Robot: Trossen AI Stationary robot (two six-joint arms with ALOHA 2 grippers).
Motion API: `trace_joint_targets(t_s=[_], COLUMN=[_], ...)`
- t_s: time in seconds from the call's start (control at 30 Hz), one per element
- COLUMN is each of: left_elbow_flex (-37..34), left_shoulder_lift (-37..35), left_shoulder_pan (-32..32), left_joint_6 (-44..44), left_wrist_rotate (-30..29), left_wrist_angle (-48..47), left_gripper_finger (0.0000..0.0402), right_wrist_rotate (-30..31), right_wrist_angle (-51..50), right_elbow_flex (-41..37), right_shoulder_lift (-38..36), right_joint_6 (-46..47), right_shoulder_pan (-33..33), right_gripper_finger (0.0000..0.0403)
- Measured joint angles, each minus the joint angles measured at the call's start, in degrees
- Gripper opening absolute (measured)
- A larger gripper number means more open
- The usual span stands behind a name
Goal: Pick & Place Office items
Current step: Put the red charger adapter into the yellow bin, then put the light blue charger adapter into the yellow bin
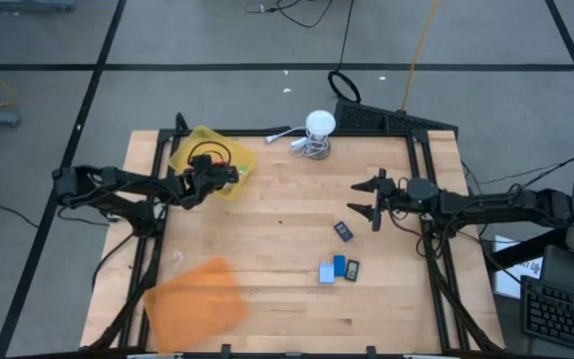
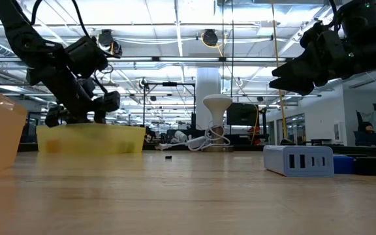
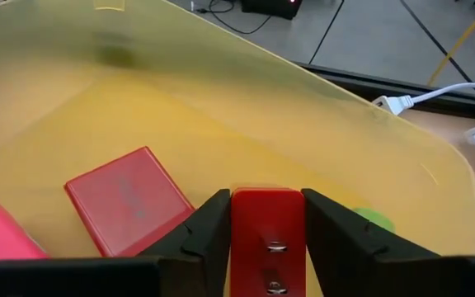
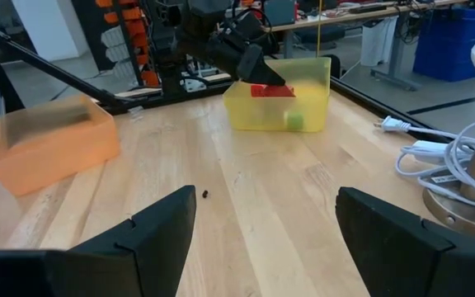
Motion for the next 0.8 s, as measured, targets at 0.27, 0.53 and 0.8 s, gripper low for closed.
trace_joint_targets(t_s=[0.27, 0.53, 0.8], left_elbow_flex=[0.0, 0.0, 0.0], left_shoulder_lift=[-5.4, -12.0, -13.4], left_shoulder_pan=[0.0, -0.7, -3.3], left_joint_6=[7.0, 11.0, 13.4], left_wrist_rotate=[-0.1, 2.8, 7.1], left_wrist_angle=[0.4, 0.0, 4.4], left_gripper_finger=[0.0203, 0.0203, 0.018], right_wrist_rotate=[-0.2, -0.2, -5.3], right_wrist_angle=[-0.5, -2.0, -1.7], right_elbow_flex=[0.0, 0.0, 0.0], right_shoulder_lift=[0.0, 0.0, 0.0], right_joint_6=[0.5, 0.9, 2.3], right_shoulder_pan=[0.0, 0.1, 0.1], right_gripper_finger=[0.0279, 0.0279, 0.0279])
